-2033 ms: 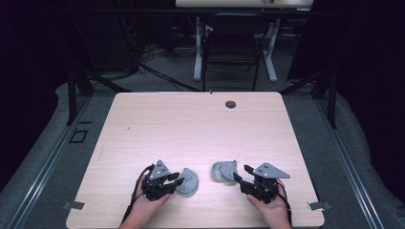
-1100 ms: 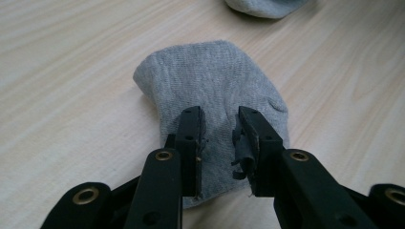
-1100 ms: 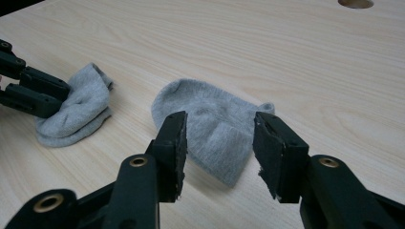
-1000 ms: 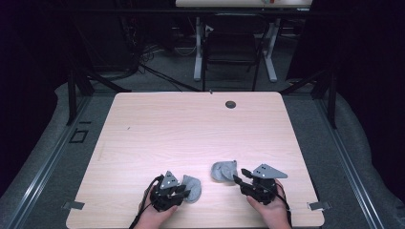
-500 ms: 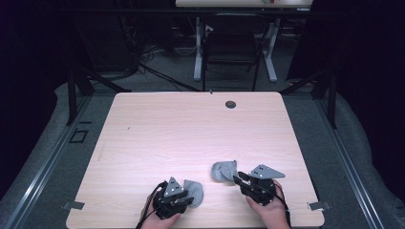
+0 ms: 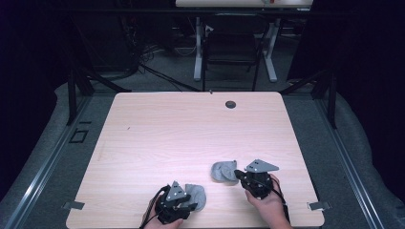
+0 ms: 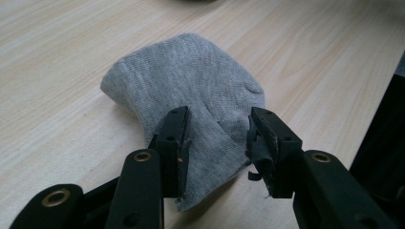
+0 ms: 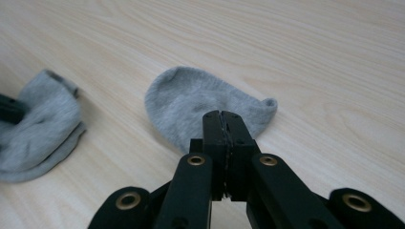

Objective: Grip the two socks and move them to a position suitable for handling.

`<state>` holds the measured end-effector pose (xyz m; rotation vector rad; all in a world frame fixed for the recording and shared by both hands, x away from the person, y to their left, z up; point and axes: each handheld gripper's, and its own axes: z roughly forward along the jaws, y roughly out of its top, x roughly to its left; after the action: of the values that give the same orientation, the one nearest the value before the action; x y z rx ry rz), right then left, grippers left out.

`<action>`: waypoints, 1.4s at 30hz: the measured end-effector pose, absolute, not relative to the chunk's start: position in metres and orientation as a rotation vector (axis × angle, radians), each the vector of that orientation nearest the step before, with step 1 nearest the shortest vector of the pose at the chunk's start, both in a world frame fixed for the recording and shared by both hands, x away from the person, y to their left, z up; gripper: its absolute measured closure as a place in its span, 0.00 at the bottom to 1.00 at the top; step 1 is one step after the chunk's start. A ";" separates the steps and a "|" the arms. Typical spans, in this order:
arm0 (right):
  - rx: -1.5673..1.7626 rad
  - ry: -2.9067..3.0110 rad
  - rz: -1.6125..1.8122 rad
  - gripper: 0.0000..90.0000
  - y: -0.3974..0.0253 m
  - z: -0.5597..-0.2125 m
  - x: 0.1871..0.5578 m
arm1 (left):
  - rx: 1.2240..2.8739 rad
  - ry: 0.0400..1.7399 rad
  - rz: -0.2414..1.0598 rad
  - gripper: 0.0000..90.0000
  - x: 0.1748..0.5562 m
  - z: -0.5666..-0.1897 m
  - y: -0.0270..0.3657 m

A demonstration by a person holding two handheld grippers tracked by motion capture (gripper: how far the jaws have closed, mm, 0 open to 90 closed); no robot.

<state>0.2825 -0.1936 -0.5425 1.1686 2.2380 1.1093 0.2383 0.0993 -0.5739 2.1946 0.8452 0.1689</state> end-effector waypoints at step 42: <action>1.147 2.435 1.018 0.97 -0.128 -0.573 0.330 | 2.095 0.884 0.236 0.64 0.259 -0.555 0.136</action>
<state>0.3297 -0.1277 -0.5734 1.1472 2.4351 1.0178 0.2590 0.1355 -0.5555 2.0951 0.8844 0.2364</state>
